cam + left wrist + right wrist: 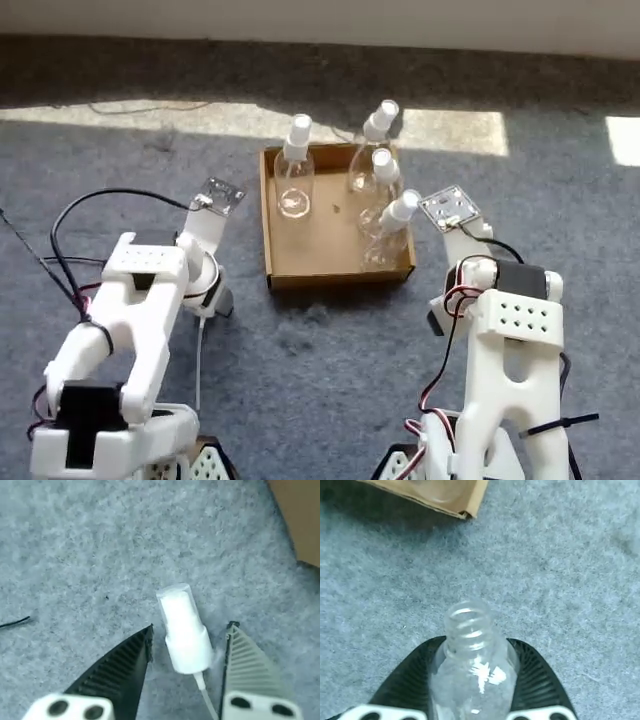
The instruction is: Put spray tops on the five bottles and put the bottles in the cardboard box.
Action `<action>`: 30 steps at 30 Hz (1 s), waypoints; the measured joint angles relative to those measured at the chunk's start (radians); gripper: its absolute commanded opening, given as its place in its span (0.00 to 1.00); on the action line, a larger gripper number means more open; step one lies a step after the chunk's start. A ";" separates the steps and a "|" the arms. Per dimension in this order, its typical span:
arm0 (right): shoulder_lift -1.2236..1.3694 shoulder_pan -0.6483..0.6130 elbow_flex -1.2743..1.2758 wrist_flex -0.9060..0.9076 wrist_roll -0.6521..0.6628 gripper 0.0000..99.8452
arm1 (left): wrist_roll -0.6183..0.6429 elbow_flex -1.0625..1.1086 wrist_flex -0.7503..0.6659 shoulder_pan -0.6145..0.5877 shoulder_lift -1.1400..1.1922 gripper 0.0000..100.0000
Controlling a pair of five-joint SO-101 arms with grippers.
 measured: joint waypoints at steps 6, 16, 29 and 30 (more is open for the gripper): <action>0.000 0.000 0.000 0.000 0.000 0.00 | 0.009 -0.034 -0.041 0.006 0.106 0.12; -0.012 -0.002 -0.003 0.000 -0.034 0.00 | 0.052 -0.129 0.008 0.008 0.118 0.03; -0.457 -0.384 -0.052 0.000 -0.262 0.00 | 0.055 -0.663 0.569 0.000 -0.293 0.03; -0.471 -0.420 -0.052 0.000 -0.273 0.00 | 0.057 -0.701 0.601 0.000 -0.348 0.03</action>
